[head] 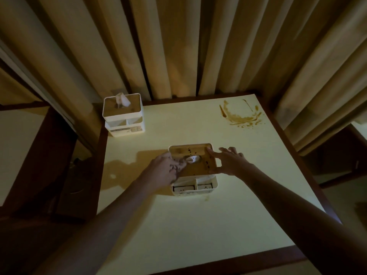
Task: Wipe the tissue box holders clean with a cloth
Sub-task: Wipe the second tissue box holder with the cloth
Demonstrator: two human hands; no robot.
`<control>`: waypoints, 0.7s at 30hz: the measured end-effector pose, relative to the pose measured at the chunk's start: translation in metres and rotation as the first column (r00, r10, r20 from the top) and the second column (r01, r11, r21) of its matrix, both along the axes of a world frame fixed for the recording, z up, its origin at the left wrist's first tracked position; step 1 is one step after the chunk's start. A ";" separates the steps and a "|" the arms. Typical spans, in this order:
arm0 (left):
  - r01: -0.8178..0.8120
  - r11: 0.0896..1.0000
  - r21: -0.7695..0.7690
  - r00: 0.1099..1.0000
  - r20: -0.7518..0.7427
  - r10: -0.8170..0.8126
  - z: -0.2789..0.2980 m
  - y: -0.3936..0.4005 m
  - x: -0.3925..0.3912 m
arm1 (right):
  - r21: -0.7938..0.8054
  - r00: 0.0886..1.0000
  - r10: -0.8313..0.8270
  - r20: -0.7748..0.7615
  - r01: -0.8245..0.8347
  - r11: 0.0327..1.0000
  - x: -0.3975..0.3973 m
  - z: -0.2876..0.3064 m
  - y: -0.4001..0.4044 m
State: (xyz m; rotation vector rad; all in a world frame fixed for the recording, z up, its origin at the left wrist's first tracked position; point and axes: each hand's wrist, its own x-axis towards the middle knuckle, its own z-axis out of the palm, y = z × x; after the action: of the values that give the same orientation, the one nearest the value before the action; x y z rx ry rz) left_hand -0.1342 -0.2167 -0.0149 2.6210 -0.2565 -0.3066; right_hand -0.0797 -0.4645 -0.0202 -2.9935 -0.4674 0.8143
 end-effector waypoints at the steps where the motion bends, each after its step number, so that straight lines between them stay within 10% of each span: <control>1: -0.024 1.000 -0.015 1.000 0.006 0.024 -0.002 -0.002 -0.010 | 0.000 1.000 0.003 0.000 -0.003 1.000 0.000 0.001 0.001; 6: -0.362 0.906 -0.218 0.906 0.146 0.397 -0.019 -0.025 -0.041 | 0.166 0.998 0.003 -0.056 0.006 0.986 0.011 0.007 -0.004; 11: -0.558 0.677 -0.480 0.742 0.076 0.666 -0.029 -0.047 -0.062 | 0.648 0.977 -0.214 -0.019 0.175 0.741 0.028 0.002 -0.011; 21: -0.659 0.498 -0.564 0.634 -0.059 0.771 -0.028 -0.046 -0.040 | 0.643 0.991 -0.130 -0.011 0.107 0.759 0.031 -0.015 -0.020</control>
State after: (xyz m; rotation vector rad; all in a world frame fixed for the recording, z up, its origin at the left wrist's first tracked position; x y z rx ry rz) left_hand -0.1738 -0.2623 -0.0431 1.9397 0.6307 0.3061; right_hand -0.0484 -0.4848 -0.0356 -2.3603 -0.4370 0.4578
